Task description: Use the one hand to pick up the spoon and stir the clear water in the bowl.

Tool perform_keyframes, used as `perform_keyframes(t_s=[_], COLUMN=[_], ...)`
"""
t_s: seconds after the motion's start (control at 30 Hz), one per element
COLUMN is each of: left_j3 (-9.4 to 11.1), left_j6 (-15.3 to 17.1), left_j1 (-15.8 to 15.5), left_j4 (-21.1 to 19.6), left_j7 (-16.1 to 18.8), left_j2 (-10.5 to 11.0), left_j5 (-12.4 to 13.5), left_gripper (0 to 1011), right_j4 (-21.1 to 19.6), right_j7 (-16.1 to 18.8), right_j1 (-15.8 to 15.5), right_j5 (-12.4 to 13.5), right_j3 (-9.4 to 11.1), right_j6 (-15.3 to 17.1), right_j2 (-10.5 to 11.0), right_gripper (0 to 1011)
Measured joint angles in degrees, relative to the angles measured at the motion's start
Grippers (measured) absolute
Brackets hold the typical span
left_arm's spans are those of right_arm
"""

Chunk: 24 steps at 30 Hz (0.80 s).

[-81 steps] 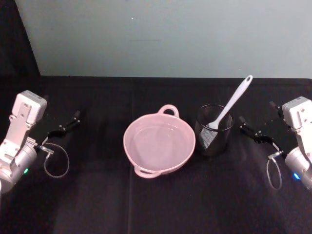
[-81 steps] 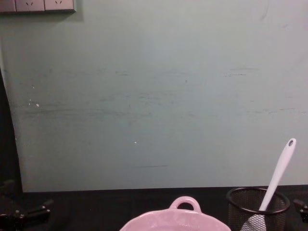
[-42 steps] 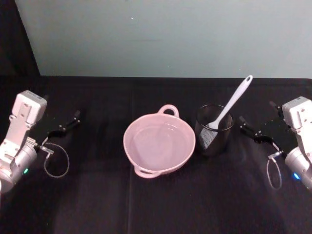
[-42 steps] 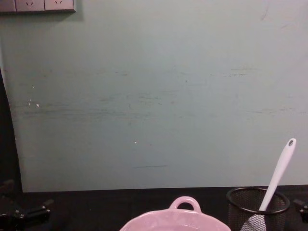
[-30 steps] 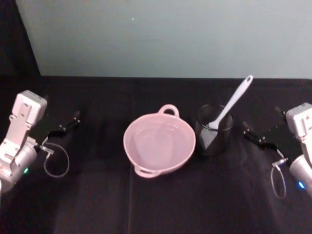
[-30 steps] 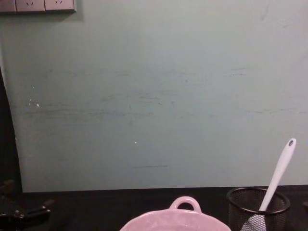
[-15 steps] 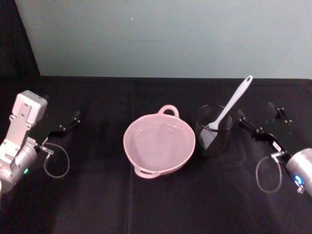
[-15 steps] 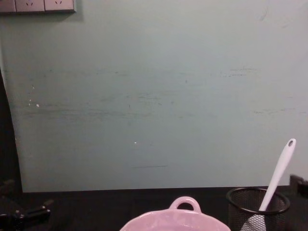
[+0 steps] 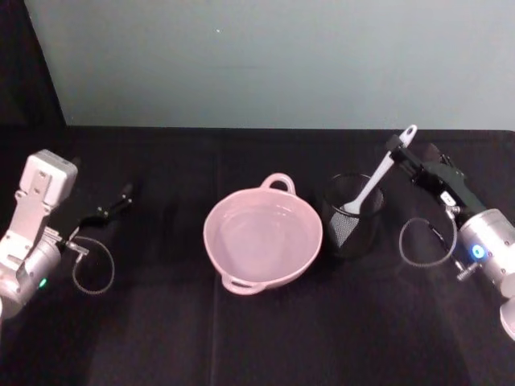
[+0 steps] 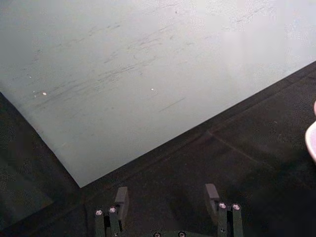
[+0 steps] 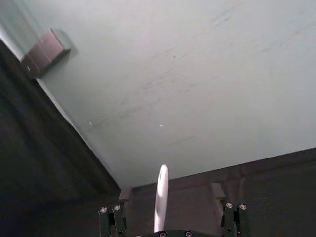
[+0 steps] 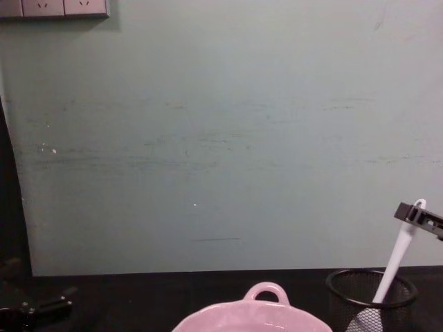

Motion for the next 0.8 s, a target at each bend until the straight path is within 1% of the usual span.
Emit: perform_keyframes(t_s=[0.03, 0.17, 0.4, 0.43, 0.47, 0.57, 0.6, 0.7, 0.77, 0.8], left_j3=[0.0, 0.0, 0.0, 0.0, 0.0, 0.0, 0.0, 0.0, 0.0, 0.0], left_j6=[0.0, 0.0, 0.0, 0.0, 0.0, 0.0, 0.0, 0.0, 0.0, 0.0], left_j1=[0.0, 0.0, 0.0, 0.0, 0.0, 0.0, 0.0, 0.0, 0.0, 0.0], left_j4=[0.0, 0.0, 0.0, 0.0, 0.0, 0.0, 0.0, 0.0, 0.0, 0.0], left_j7=[0.0, 0.0, 0.0, 0.0, 0.0, 0.0, 0.0, 0.0, 0.0, 0.0], left_j2=[0.0, 0.0, 0.0, 0.0, 0.0, 0.0, 0.0, 0.0, 0.0, 0.0], left_j5=[0.0, 0.0, 0.0, 0.0, 0.0, 0.0, 0.0, 0.0, 0.0, 0.0], left_gripper=[1011, 1011, 1011, 1011, 1011, 1011, 1011, 1011, 1011, 1011], right_j4=[1.2, 3.5, 5.7, 5.8, 5.9, 5.9, 5.9, 5.9, 5.9, 5.9], right_j7=[0.9, 2.7, 4.3, 4.3, 4.3, 4.0, 3.8, 3.5, 3.4, 3.4], right_j1=[0.8, 2.9, 5.0, 5.1, 5.3, 5.4, 5.4, 5.4, 5.4, 5.4], right_j5=[1.5, 5.2, 8.2, 8.4, 8.7, 9.0, 9.2, 9.6, 9.7, 9.7], right_j3=[0.5, 1.2, 0.8, 0.7, 0.5, 0.3, 0.1, -0.1, -0.3, -0.4], right_j6=[0.9, 3.3, 5.0, 5.1, 5.2, 5.4, 5.4, 5.4, 5.4, 5.4], right_j2=[-0.9, -2.4, -2.8, -2.8, -2.8, -2.7, -2.6, -2.4, -2.2, -2.1], right_gripper=[1003, 1003, 996, 979, 939, 896, 846, 791, 719, 707])
